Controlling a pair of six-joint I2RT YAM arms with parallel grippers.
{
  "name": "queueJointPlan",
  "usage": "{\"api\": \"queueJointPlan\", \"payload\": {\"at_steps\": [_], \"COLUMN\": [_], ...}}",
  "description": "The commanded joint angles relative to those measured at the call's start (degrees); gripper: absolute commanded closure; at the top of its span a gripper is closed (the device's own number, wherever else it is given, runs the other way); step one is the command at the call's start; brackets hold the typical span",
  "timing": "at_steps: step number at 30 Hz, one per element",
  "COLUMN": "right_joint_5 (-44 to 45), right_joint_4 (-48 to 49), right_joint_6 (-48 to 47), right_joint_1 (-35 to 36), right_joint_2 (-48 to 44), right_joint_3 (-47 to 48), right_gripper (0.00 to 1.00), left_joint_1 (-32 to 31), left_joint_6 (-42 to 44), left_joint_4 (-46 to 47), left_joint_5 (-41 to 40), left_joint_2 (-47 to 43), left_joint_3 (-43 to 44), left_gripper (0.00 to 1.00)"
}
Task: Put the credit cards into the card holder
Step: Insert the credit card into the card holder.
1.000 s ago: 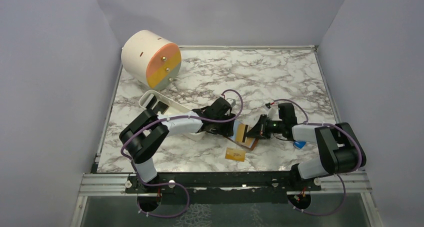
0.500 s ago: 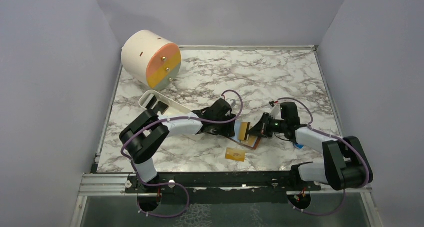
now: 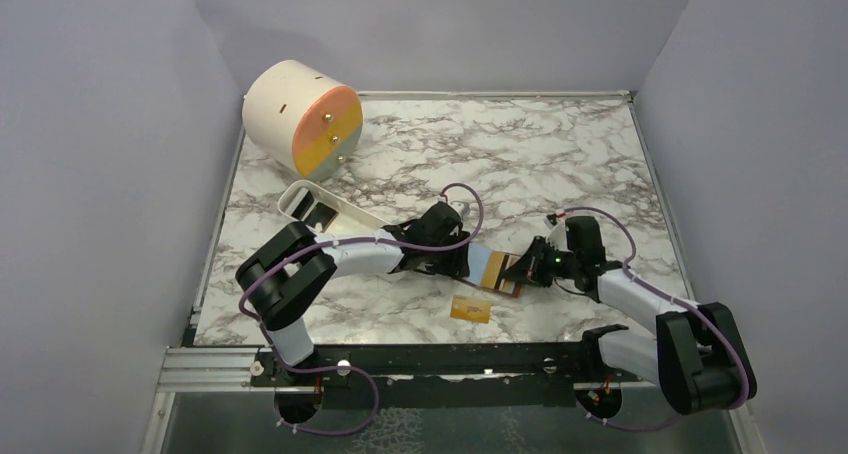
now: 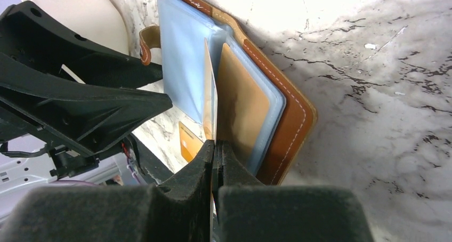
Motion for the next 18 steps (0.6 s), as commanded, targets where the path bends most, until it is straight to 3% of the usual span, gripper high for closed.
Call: {"api": "queueJointPlan", "payload": {"at_steps": [1,7,18], "right_joint_5": [3.5,6.5,4.4], "right_joint_4": [-1.7,0.0,10.4], "right_joint_6": [0.8,1.4,10.0], "right_joint_1": [0.0,0.0,0.0], "right_joint_2": [-2.1,-3.8,-5.5], "right_joint_3": [-0.5,-1.6,-6.7], "right_gripper": [0.99,0.99,0.99], "left_joint_1": [-1.0,-1.3,-1.8], "left_joint_6": [-1.0,-1.2,-1.9], "left_joint_4": [-3.8,-3.8,-3.7], "left_joint_5": [0.7,0.5,0.5], "left_joint_2": [0.0,0.0,-0.2], "left_joint_3": [-2.3,-2.4,-2.6], "left_gripper": [0.55,0.56,0.57]}}
